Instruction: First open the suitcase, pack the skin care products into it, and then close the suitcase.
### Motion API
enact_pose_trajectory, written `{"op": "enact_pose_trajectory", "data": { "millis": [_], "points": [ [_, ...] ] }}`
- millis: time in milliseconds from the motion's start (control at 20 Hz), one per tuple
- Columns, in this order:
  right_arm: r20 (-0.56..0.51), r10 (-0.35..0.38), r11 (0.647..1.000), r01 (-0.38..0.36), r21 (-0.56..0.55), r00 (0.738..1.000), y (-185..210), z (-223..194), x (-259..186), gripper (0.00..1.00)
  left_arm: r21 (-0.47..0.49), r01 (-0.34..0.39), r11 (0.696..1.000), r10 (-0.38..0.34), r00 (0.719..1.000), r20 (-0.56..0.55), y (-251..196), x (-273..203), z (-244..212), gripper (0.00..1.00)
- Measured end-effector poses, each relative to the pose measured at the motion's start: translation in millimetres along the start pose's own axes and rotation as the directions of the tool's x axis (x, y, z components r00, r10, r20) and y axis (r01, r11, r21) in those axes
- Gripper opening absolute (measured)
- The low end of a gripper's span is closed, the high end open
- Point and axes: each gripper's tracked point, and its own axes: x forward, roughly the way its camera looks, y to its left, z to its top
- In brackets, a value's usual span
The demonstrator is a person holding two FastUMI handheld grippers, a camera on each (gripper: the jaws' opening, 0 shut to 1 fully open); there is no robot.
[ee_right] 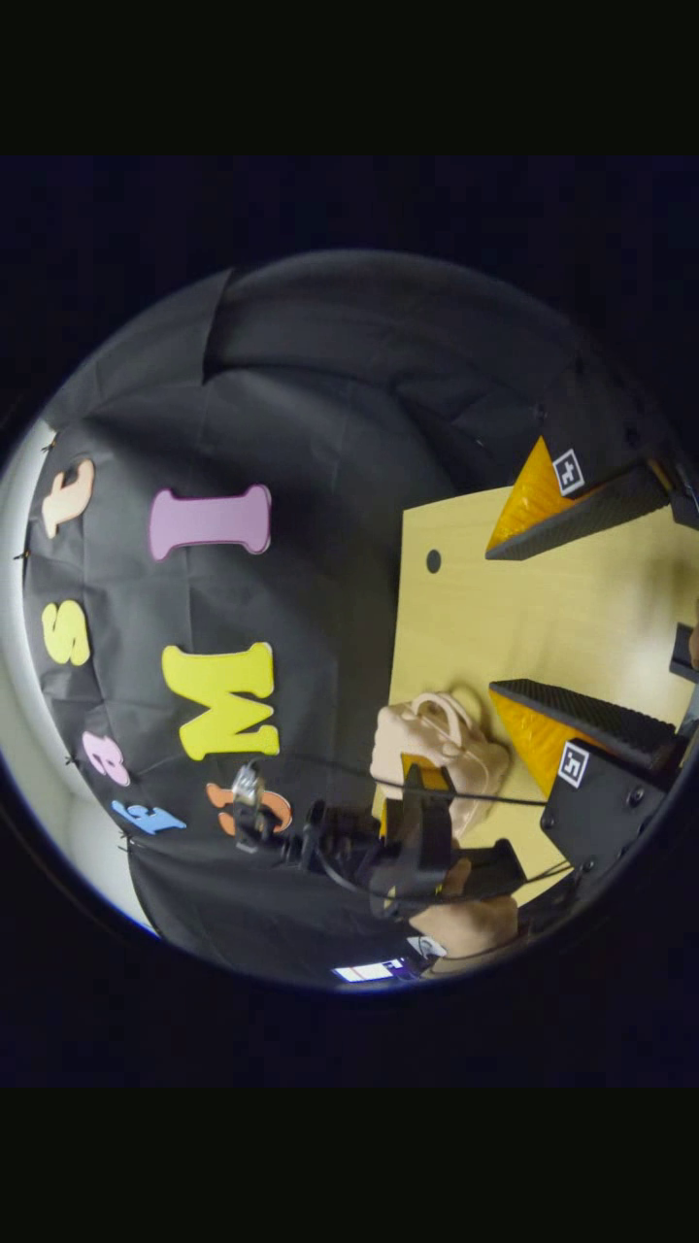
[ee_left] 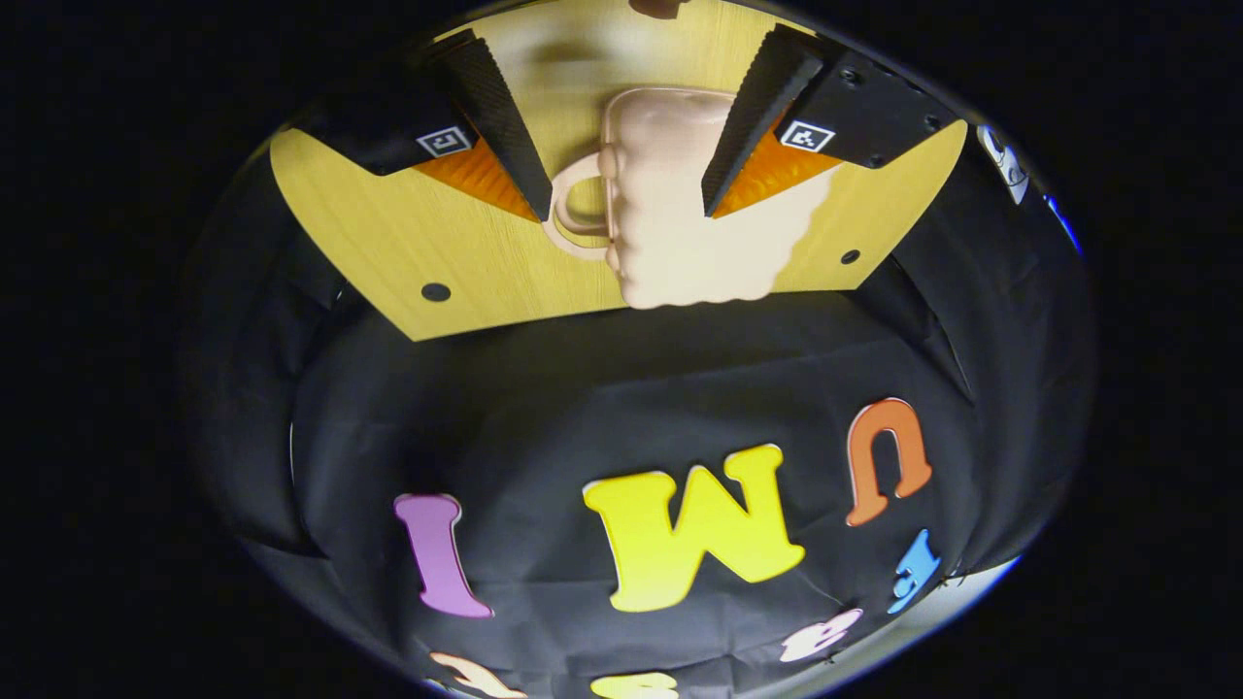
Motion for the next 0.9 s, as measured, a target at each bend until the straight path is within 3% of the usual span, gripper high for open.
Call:
{"op": "enact_pose_trajectory", "data": {
  "millis": [150,250,500,700,900],
  "points": [
    [0.046,-0.026,1.000,0.026,0.009,0.999,30,26,-3,0.74,-0.132,0.082,0.988,-0.070,0.993,0.095,19,-53,25,0.99],
    [0.092,-0.042,0.999,0.040,0.021,0.995,54,46,-6,0.74,-0.170,0.081,0.982,-0.056,0.988,0.145,47,-81,41,0.99],
    [0.155,-0.059,0.998,0.056,0.024,0.986,120,74,-10,0.73,-0.152,0.111,0.982,-0.077,0.974,0.212,89,-135,38,0.99],
    [0.176,-0.038,0.999,0.039,-0.001,0.984,171,74,-19,0.77,-0.111,0.152,0.982,-0.128,0.972,0.197,98,-147,13,0.99],
    [0.206,-0.009,0.999,0.019,-0.046,0.979,209,83,-27,0.77,-0.110,0.153,0.982,-0.122,0.961,0.247,119,-154,16,0.99]
  ]
}}
